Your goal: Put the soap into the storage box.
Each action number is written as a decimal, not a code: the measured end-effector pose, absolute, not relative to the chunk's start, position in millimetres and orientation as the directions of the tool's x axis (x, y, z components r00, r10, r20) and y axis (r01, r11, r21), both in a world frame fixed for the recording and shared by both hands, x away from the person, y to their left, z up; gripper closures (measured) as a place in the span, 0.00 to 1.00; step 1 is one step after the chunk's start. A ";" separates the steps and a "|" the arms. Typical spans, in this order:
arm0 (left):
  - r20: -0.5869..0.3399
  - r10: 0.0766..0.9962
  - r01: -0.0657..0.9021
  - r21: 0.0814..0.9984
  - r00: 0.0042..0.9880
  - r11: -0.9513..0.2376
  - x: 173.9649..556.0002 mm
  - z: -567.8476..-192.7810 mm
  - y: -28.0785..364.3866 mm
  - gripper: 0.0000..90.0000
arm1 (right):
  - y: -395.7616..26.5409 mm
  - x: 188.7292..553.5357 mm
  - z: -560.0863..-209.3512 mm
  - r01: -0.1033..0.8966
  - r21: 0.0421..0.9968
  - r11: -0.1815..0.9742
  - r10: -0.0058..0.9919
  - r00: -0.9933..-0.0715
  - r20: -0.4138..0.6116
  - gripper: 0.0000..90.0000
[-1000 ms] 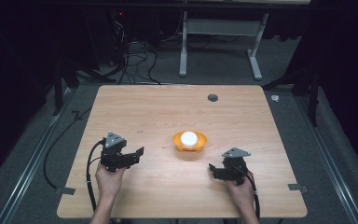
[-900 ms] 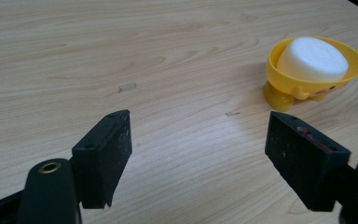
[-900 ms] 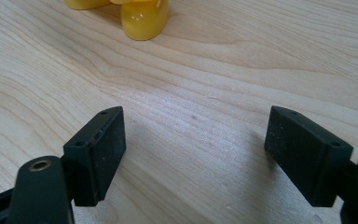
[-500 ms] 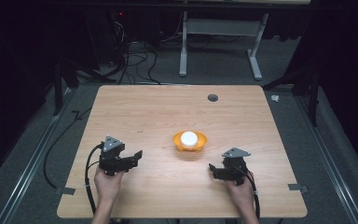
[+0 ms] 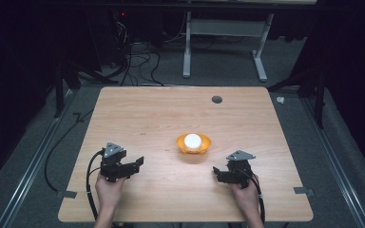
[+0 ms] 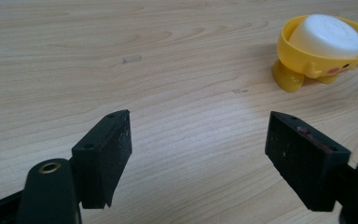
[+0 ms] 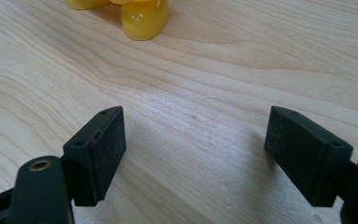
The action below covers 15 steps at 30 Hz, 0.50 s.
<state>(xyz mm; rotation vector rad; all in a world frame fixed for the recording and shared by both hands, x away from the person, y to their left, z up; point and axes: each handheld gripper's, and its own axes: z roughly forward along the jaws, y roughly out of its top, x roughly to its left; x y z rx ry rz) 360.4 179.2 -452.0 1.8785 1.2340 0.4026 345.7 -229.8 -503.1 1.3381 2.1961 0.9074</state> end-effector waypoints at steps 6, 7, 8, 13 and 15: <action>-0.169 0.872 0.608 0.776 0.460 -0.171 358.3 -456.0 180.6 0.26 | -229.9 345.7 -503.0 0.623 0.711 0.327 0.891 -0.454 -0.013 0.24; -0.170 0.873 0.609 0.775 0.458 -0.169 358.1 -456.7 180.8 0.26 | -229.8 345.7 -503.1 0.623 0.711 0.327 0.891 -0.454 -0.013 0.24; -0.171 0.873 0.612 0.773 0.458 -0.170 358.1 -457.3 181.1 0.26 | -229.8 345.7 -503.0 0.623 0.711 0.327 0.891 -0.454 -0.012 0.24; -0.170 0.874 0.617 0.768 0.456 -0.172 357.1 -460.6 180.0 0.26 | -229.8 345.7 -503.1 0.623 0.711 0.327 0.891 -0.454 -0.013 0.24; -0.170 0.874 0.621 0.764 0.456 -0.176 356.9 -462.4 180.3 0.26 | -229.8 345.7 -503.1 0.623 0.711 0.327 0.891 -0.454 -0.013 0.24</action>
